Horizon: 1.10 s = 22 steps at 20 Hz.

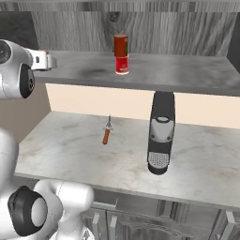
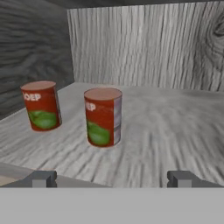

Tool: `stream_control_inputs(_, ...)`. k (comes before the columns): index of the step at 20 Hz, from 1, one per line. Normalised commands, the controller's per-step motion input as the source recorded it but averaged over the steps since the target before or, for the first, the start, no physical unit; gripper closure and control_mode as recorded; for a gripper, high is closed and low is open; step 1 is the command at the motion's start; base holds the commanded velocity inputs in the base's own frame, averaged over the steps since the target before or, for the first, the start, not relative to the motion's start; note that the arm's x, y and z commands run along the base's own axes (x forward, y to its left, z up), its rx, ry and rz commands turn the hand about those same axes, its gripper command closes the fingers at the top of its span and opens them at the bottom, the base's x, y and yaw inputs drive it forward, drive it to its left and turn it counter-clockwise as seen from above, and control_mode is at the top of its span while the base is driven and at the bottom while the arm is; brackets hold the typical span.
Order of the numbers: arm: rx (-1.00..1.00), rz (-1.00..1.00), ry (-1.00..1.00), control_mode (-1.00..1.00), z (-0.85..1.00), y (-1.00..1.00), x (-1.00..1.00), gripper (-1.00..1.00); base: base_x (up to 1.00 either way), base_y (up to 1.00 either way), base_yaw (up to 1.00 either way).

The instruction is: Stack two cans on top of the other two cans in the cabinet.

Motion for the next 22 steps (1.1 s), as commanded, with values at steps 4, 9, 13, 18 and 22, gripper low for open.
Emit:
stream_control_inputs(4, 0.0, 0.08, 0.0, -1.0, 0.0, 0.17, 0.06, -1.0, 0.0, 0.0, 0.0)
stream_control_inputs(9, 0.0, 0.11, -0.01, -1.0, 0.0, 0.08, 0.0, -1.0, 0.0, 0.0, 0.0)
stream_control_inputs(13, 0.0, 0.12, 0.0, -1.0, 0.0, 0.04, 0.0, -1.0, 0.0, 0.0, 0.0)
stream_control_inputs(18, 0.0, 0.13, 0.0, -1.0, 0.0, 0.04, 0.0, -1.0, 0.0, 0.0, 0.0)
stream_control_inputs(22, 0.0, 0.08, 0.0, -1.0, 0.0, 0.02, 0.03, -1.0, 0.0, 0.0, 0.0)
